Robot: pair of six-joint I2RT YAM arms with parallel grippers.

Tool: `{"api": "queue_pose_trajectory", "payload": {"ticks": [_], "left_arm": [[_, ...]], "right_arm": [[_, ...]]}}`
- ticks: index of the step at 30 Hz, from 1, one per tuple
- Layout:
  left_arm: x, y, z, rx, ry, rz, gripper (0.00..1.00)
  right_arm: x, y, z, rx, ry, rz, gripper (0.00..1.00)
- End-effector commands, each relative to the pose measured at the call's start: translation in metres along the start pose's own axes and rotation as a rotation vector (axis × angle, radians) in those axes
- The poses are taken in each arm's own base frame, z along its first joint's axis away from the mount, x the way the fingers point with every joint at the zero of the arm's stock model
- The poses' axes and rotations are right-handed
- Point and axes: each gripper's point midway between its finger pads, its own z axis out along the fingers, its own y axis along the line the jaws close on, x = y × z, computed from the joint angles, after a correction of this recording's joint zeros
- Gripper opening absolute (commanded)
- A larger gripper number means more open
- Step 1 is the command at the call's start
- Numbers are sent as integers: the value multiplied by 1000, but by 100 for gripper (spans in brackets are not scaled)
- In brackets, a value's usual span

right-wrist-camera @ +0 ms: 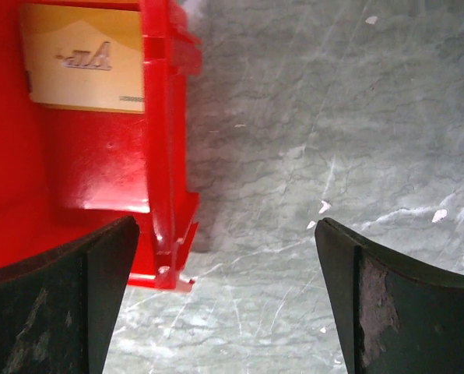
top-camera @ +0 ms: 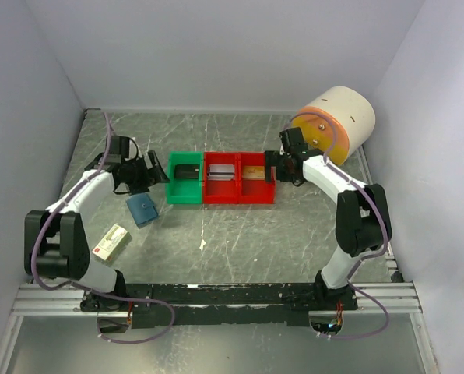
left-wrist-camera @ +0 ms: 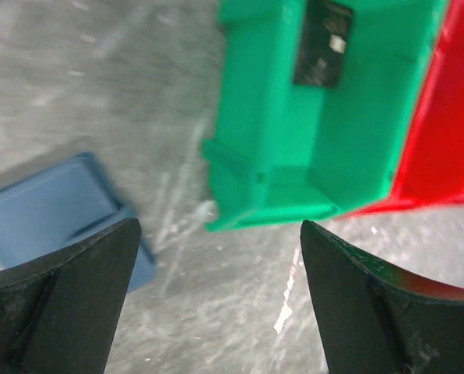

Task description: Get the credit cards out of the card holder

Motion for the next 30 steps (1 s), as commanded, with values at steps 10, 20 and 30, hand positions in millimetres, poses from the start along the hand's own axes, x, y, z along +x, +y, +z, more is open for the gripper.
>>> {"api": "queue_pose_trajectory", "payload": {"ticks": [10,20,30], "left_arm": [[-9,114,-1,-509,7,-240,96],[30,115,9,-485,86,-236,79],[95,88,4,-490,136,-186,72]], "right_arm": [[-24,14,-71,-113,-155,42,99],[-14,14,-102,-137,-193,81,99],[19,31,-111,-265,-164,153,99]]}}
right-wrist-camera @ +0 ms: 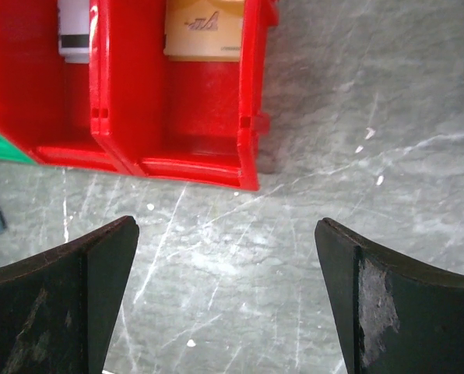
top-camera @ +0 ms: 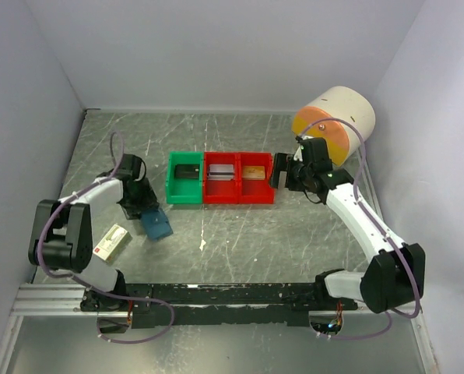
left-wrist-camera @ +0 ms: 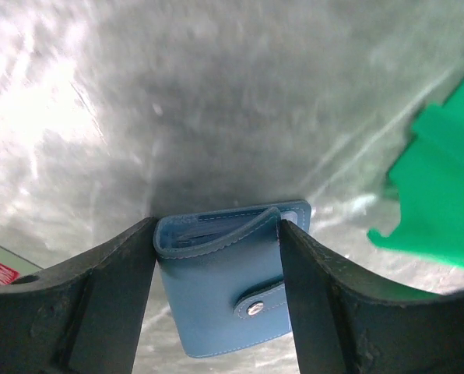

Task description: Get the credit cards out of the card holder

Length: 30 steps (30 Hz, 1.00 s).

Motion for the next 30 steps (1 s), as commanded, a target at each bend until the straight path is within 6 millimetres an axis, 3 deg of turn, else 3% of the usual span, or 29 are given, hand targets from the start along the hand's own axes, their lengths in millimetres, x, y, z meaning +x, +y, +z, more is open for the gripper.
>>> {"api": "queue_pose_trajectory", "payload": {"ticks": [1,7,12,17,22,27,30], "left_arm": [[48,2,-5,-19,55,-11,72],[95,-20,-12,39,70,-2,71],[131,-47,-20,92,77,29,73],[154,-76,-33,173,54,55,76],[151,-101,-51,205,-10,118,84],[133,-81,-80,192,-109,115,100],[115,-70,-106,264,-230,89,99]], "right_arm": [[18,14,-6,-93,20,64,99],[50,40,-15,-264,44,153,96],[88,56,-16,-353,103,191,94],[117,68,-22,-398,119,195,89],[144,96,-26,-436,152,159,85],[167,123,-23,-377,153,69,76],[181,143,-17,-330,141,-3,69]]}}
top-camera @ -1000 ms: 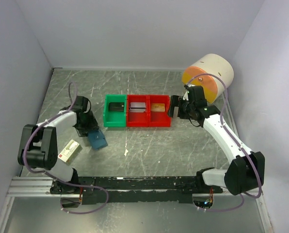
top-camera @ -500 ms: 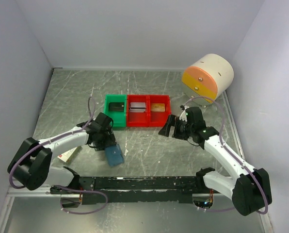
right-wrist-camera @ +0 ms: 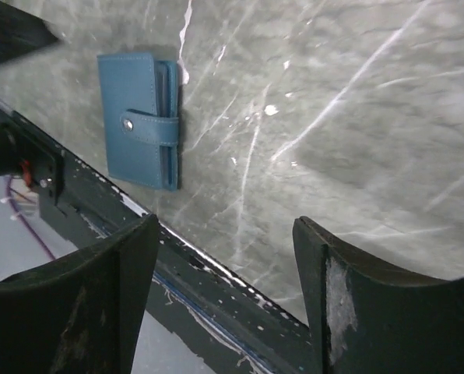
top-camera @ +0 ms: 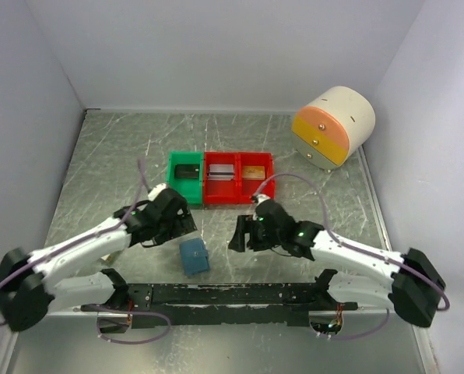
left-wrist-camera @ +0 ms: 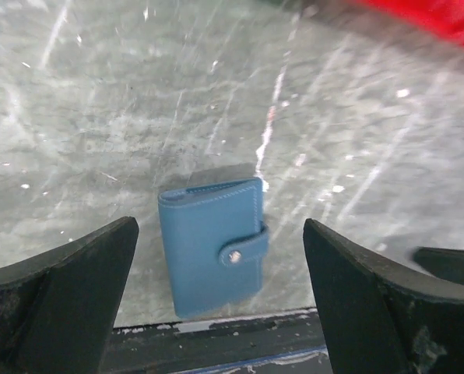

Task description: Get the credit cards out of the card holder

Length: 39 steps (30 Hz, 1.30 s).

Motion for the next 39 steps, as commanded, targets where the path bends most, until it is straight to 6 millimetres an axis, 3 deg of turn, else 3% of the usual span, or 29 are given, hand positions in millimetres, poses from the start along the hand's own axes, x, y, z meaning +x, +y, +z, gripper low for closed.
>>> {"api": "queue_pose_trajectory", "payload": {"ticks": [1,5,10,12,17,26,34,39], "left_arm": [[-30,19,-38,30,-191,-19,99],[-35,44,-55,18,-272,-79,99],[-25,72,-47,5,-302,-179,99],[-19,77,-40,5,-297,-197,99],[-10,75,-26,-10,-229,-170,99],[-3,87,6,11,-80,-187,96],[-17,78,-6,53,-99,-215,93],[-13,76,-9,78,-94,-250,92]], "right_arm": [[-8,22,21,107,-100,-59,66],[-8,45,35,214,-154,-132,56],[9,68,58,291,-167,-201,48],[17,65,71,349,-142,-215,47],[24,84,88,361,-115,-230,45],[29,96,101,336,-89,-231,39],[39,100,114,319,-50,-245,36],[40,95,119,364,-39,-269,34]]}}
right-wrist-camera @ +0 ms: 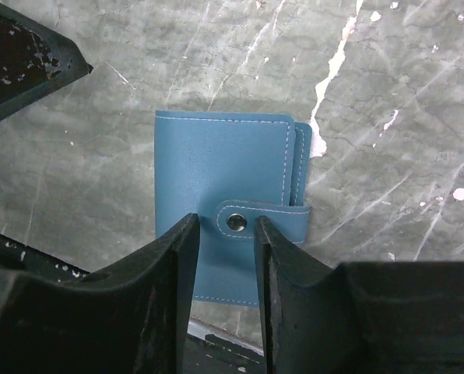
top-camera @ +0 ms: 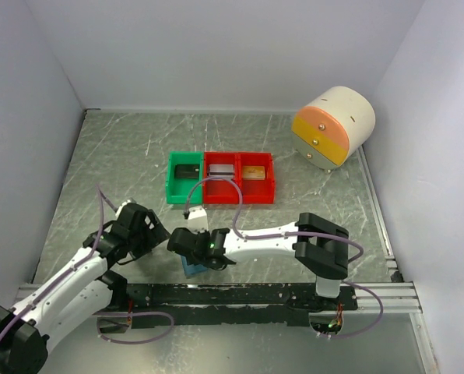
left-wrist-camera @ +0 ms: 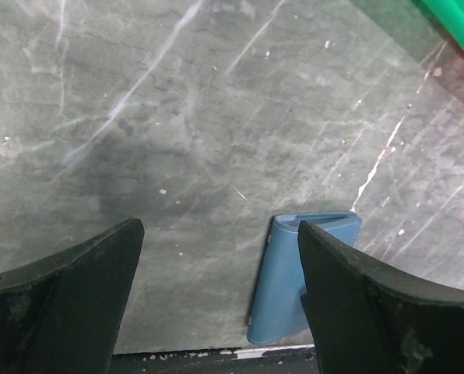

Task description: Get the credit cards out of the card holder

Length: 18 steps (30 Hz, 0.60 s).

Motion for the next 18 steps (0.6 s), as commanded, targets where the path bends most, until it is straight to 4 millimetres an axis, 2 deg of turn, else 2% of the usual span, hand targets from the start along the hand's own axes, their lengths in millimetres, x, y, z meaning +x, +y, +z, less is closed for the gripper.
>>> {"api": "queue_pose_trajectory", "payload": {"ticks": [1,10,15,17,18], "left_arm": [[-2,-14,-9,66,8,-31,92],[1,-17,-11,91,22,-23,90],[7,-22,-11,119,59,-5,88],[12,-26,-10,144,83,4,86],[14,-30,-11,167,99,13,85]], "right_arm": [[-1,0,4,39,-3,-22,34],[17,-34,13,200,38,-62,33],[29,-46,17,226,55,-59,25],[29,-45,17,214,49,-49,23],[28,-42,17,194,42,-42,18]]}}
